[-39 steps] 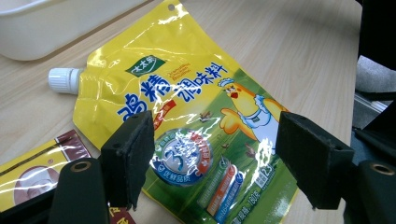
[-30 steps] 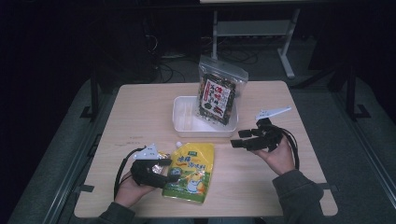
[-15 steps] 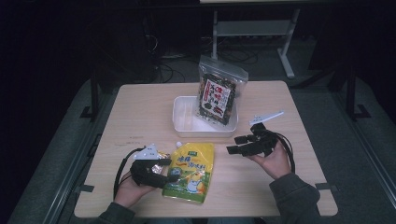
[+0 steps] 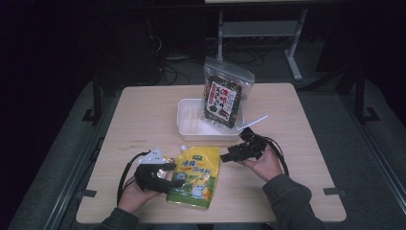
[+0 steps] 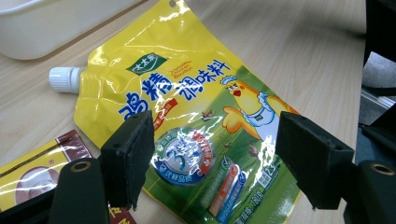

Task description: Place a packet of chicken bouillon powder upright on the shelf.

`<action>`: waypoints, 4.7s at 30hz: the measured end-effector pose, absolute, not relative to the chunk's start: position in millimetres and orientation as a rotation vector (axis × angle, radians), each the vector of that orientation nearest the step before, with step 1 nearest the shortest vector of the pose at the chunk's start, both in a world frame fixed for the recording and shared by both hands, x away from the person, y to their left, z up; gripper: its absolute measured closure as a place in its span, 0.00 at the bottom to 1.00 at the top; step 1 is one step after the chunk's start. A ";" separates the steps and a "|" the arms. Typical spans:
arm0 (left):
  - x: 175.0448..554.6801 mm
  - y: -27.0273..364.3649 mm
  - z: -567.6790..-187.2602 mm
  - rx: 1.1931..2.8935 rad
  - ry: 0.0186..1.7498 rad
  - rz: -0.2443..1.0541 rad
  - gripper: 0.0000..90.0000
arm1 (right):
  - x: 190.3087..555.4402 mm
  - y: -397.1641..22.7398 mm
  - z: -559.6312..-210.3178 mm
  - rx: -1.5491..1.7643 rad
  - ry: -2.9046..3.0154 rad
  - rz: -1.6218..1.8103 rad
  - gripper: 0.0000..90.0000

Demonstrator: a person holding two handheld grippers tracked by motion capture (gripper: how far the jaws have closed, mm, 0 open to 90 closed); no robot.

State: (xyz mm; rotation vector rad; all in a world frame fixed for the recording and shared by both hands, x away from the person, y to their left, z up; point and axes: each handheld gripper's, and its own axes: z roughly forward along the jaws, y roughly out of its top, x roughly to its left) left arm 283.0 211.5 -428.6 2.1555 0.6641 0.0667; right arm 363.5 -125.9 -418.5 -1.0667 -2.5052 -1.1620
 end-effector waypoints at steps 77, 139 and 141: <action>294.7 224.4 -440.4 2.034 0.668 -0.241 0.67 | 334.9 -129.2 -374.3 -0.832 -2.303 -1.402 1.00; 280.1 241.5 -415.5 2.020 0.635 -0.033 0.66 | 364.0 -65.0 -305.8 -0.645 -2.396 -0.889 1.00; 280.6 243.8 -417.1 2.014 0.656 -0.030 0.65 | 364.8 -68.4 -304.5 -0.670 -2.385 -0.905 1.00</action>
